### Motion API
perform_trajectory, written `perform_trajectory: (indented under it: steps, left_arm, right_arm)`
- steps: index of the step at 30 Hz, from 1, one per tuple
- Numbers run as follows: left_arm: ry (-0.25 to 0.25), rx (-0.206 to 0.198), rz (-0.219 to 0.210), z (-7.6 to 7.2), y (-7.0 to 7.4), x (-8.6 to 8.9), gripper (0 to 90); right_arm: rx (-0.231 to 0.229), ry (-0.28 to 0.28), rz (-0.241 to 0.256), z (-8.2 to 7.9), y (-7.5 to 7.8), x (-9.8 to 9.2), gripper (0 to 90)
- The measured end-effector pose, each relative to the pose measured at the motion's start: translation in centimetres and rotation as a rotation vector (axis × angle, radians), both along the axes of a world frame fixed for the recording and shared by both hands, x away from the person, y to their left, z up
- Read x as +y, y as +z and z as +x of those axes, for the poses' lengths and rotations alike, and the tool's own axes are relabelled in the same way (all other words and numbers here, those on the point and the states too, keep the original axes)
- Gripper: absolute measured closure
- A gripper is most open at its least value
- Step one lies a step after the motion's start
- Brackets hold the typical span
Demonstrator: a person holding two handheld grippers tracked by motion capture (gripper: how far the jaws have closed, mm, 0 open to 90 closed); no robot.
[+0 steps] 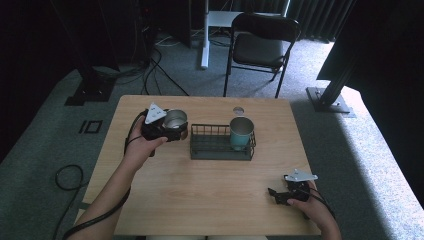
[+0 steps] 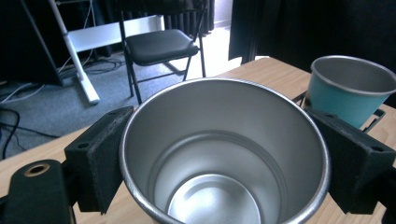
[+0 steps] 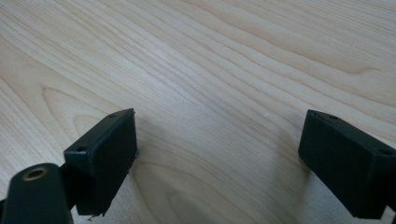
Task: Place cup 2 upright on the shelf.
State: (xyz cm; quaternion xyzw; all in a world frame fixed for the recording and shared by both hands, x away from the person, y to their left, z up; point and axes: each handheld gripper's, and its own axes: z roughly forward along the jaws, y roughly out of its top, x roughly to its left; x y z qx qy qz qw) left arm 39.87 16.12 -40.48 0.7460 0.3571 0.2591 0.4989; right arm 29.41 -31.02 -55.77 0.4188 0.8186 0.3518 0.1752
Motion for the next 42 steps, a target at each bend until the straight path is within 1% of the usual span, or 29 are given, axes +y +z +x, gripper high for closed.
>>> perform_trajectory:
  steps: [3,4,6,8,11,15,18,21,22,23,24,25,28,31,34,35,36,37,38,39,42]
  left_arm:
    - [-0.009,-0.006,0.0,0.1,0.3,-0.5,13.9]
    - [-0.019,-0.008,0.002,0.2,0.5,-0.9,13.9]
    - [-0.026,-0.012,-0.001,0.3,0.7,-1.4,13.9]
    - [-0.036,-0.017,0.007,0.5,0.9,-1.9,13.9]
    - [-0.047,-0.019,0.006,0.6,1.1,-2.7,13.9]
    - [-0.069,-0.025,0.002,0.9,1.2,-3.8,13.9]
    - [-0.081,-0.023,0.008,1.2,1.0,-4.6,13.9]
    - [-0.102,-0.026,-0.005,1.4,0.8,-5.4,13.9]
    - [-0.102,-0.026,-0.005,1.4,0.8,-5.4,13.9]
    - [-0.113,-0.02,-0.006,1.5,0.6,-6.1,13.9]
    - [-0.113,-0.02,-0.006,1.5,0.6,-6.1,13.9]
    - [-0.123,-0.015,-0.005,1.7,0.4,-6.7,13.9]
    - [-0.126,-0.013,-0.006,1.9,0.3,-7.0,13.9]
    - [-0.125,-0.002,-0.015,2.4,-0.3,-7.6,13.9]
    - [-0.127,0.002,-0.011,2.5,-0.6,-7.9,13.9]
    - [-0.131,0.009,-0.011,2.6,-1.1,-8.3,13.9]
    - [-0.131,0.009,-0.011,2.6,-1.1,-8.3,13.9]
    - [-0.131,0.013,-0.004,2.7,-1.4,-8.6,13.9]
    - [-0.131,0.013,-0.004,2.7,-1.4,-8.6,13.9]
    - [-0.132,0.019,-0.008,2.9,-1.8,-8.8,13.9]
    - [-0.132,0.025,0.001,2.9,-2.3,-9.1,13.9]
  right_arm:
    - [0.0,0.0,0.0,0.0,0.0,0.0,11.1]
    - [0.0,0.0,0.0,0.0,0.0,0.0,11.1]
    - [0.0,0.0,0.0,0.0,0.0,0.0,11.1]
    - [0.0,0.0,0.0,0.0,0.0,0.0,11.1]
    - [0.0,0.0,0.0,0.0,0.0,0.0,11.1]
    - [0.0,-0.001,0.0,0.0,0.0,0.0,11.1]
    - [0.0,-0.001,0.0,0.0,0.0,0.0,11.1]
    - [0.0,0.0,0.0,0.0,0.0,0.0,11.1]
    - [0.0,0.0,0.0,0.0,0.0,0.0,11.1]
    - [0.0,-0.001,0.0,0.0,0.0,0.0,11.1]
    - [0.0,-0.001,0.0,0.0,0.0,0.0,11.1]
    - [0.0,-0.001,0.0,0.0,0.0,0.0,11.1]
    - [0.0,0.0,0.0,0.0,0.0,0.0,11.1]
    - [0.0,0.0,0.0,0.0,0.0,0.0,11.1]
    - [0.0,0.0,0.0,0.0,0.0,0.0,11.1]
    - [0.0,0.0,0.0,0.0,0.0,0.0,11.1]
    - [0.0,0.0,0.0,0.0,0.0,0.0,11.1]
    - [0.0,0.0,0.001,0.0,0.0,0.0,11.1]
    - [0.0,0.0,0.001,0.0,0.0,0.0,11.1]
    - [0.0,0.0,0.001,0.0,0.0,0.0,11.1]
    - [0.0,0.0,0.0,0.0,0.0,0.0,11.1]
